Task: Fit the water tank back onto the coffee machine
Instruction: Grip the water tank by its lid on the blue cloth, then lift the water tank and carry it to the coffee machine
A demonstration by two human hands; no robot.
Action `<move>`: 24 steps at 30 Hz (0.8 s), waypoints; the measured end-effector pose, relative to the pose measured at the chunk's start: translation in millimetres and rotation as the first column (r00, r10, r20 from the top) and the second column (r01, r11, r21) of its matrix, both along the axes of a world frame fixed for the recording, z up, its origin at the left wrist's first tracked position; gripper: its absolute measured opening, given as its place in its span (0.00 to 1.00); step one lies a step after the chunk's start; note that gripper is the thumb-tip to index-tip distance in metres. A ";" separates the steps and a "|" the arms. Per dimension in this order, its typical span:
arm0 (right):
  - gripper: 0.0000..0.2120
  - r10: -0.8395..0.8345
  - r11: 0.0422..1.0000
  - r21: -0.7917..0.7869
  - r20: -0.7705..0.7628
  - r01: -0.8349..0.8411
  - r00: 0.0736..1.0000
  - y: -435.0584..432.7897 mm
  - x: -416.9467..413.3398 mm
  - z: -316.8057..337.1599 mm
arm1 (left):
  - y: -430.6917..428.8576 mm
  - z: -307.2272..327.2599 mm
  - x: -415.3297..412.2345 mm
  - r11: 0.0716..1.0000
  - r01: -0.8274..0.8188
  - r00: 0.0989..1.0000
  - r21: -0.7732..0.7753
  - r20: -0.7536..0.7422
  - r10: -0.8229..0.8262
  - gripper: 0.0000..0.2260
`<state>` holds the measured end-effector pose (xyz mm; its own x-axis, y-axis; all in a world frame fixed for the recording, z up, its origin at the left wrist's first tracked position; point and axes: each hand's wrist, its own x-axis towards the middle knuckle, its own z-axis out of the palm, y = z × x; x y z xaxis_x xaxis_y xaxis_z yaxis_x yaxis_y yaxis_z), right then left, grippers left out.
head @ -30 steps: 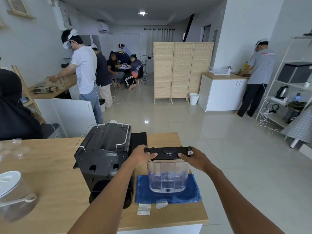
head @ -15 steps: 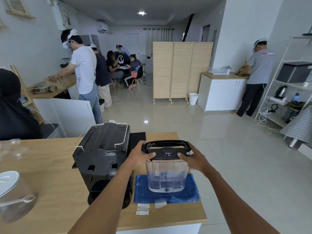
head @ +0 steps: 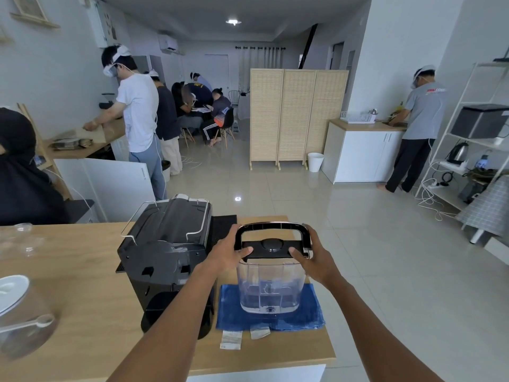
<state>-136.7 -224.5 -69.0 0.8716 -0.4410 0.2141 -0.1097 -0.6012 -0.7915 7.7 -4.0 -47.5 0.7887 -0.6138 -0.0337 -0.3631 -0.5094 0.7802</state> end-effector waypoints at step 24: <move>0.21 -0.019 0.980 -0.196 0.040 0.026 0.999 -2.8 -3.6 2.4 | 3.7 -16.7 -12.8 0.979 -0.134 0.990 -0.153 0.030 0.140 0.17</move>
<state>-140.3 -227.3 -66.6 0.8515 -0.4064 0.3313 -0.0972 -0.7432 -0.6620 -5.1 -0.3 -64.2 0.8647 -0.4953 0.0840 -0.3306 -0.4349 0.8376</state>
